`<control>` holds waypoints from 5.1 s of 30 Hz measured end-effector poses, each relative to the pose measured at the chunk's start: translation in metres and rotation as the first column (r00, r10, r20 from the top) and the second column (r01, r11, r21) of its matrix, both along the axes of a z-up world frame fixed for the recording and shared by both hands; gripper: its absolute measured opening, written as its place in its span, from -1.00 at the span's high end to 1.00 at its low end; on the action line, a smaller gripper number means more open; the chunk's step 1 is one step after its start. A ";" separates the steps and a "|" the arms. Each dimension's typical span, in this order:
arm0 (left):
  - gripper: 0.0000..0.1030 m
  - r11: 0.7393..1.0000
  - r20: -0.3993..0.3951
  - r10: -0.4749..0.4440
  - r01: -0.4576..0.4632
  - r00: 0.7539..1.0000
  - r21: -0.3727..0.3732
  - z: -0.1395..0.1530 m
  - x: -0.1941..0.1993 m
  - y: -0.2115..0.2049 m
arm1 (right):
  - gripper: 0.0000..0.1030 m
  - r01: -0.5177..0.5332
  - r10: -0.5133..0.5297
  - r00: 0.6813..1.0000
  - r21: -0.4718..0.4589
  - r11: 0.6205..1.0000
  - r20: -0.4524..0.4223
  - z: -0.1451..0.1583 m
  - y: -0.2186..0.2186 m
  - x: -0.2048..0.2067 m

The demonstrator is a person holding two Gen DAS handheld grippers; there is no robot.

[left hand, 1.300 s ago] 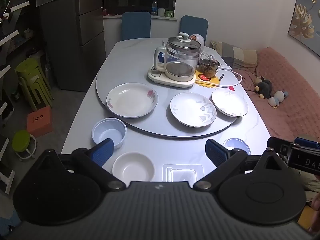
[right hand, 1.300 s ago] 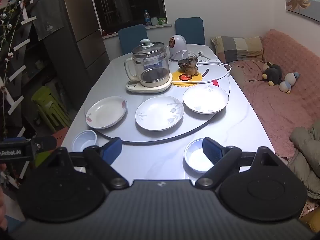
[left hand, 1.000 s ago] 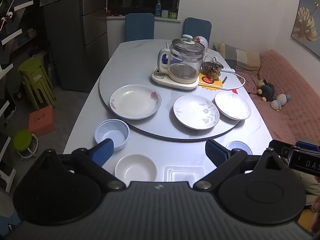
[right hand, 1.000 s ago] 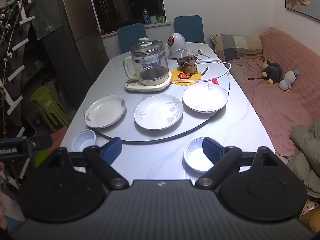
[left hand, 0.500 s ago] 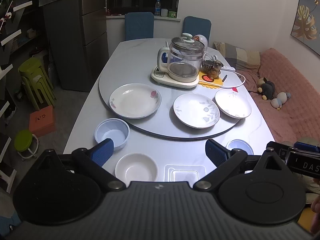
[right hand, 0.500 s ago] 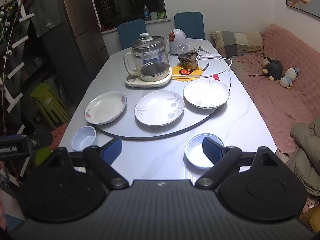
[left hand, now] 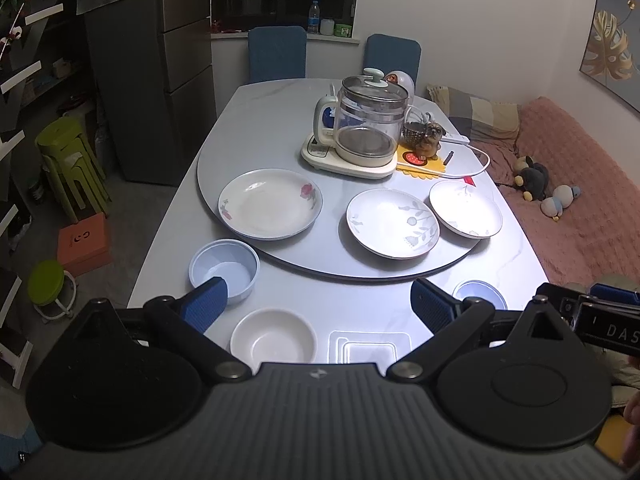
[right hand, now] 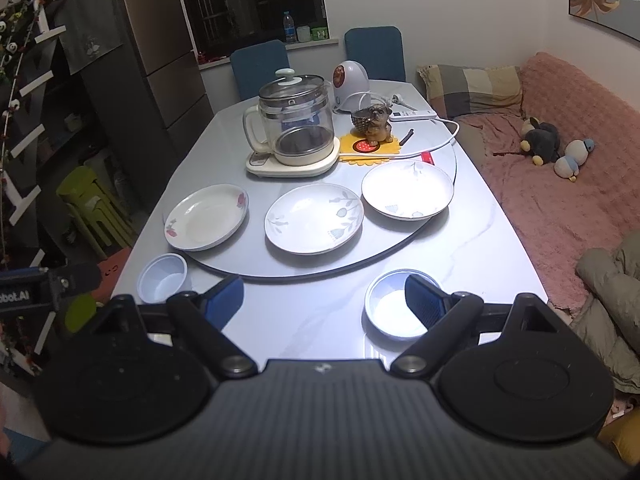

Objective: Organize plates and bowls

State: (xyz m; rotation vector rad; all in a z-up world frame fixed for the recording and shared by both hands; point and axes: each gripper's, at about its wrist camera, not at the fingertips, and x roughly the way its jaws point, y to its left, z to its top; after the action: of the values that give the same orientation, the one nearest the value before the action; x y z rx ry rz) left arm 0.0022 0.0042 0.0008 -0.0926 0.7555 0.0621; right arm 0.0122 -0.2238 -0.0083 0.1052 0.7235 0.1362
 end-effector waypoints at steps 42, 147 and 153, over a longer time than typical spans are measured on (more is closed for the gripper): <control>-0.94 1.000 0.004 0.017 -0.017 1.000 -0.018 -0.003 0.007 0.007 | -0.73 -0.005 0.005 1.000 0.003 1.000 -0.019 -0.001 0.000 0.004; 0.51 0.958 -0.308 -0.278 0.238 0.910 -0.162 -0.226 0.496 -0.198 | 0.74 0.050 -0.015 0.935 0.090 0.995 -0.355 -0.197 -0.185 0.374; 0.53 0.953 -0.350 -0.293 0.241 0.890 -0.184 -0.238 0.502 -0.201 | 0.74 0.049 -0.006 0.934 0.114 0.992 -0.356 -0.199 -0.189 0.379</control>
State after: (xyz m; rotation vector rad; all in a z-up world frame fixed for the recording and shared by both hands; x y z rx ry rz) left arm 0.5046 -0.1972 -0.2377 -0.1066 1.1496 -0.2435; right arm 0.3911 -0.4130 -0.2071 0.2609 1.0760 0.1357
